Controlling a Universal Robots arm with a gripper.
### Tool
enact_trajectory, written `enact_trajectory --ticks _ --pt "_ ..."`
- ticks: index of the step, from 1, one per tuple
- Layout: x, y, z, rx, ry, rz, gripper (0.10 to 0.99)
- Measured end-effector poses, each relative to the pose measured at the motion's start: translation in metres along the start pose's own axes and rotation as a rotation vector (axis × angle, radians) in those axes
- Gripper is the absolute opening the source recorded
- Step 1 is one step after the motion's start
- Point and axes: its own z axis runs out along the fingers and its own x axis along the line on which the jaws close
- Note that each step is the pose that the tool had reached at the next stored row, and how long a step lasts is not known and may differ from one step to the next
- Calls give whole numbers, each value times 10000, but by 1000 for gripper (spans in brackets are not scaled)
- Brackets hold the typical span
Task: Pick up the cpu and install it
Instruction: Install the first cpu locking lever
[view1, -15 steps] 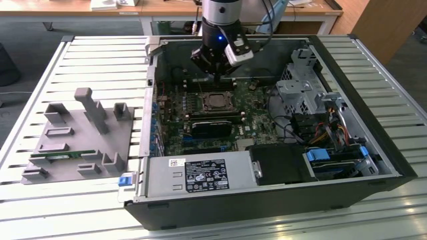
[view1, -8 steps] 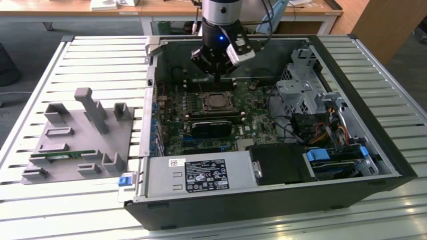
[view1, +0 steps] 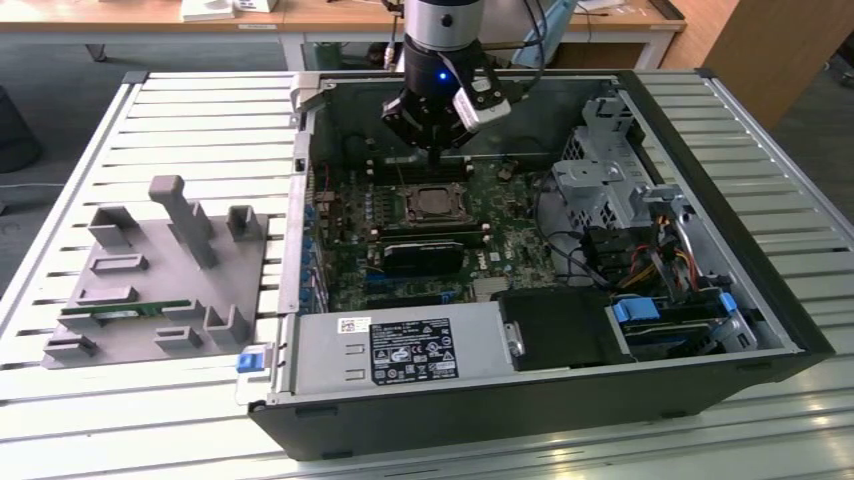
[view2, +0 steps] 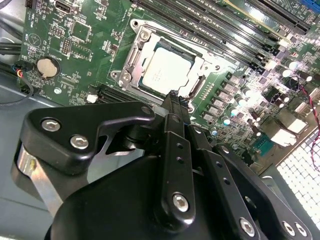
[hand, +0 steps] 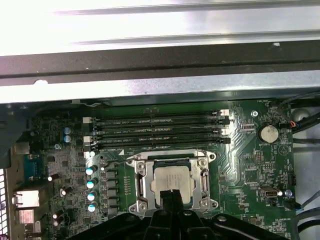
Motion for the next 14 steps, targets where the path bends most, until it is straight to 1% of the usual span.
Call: enact_trajectory --ticks 3,8,14 --pt "9 -1 0 -1 -1 -15 106" --pt "56 -4 0 0 1 -59 106" --pt "142 -11 0 0 2 -93 106"
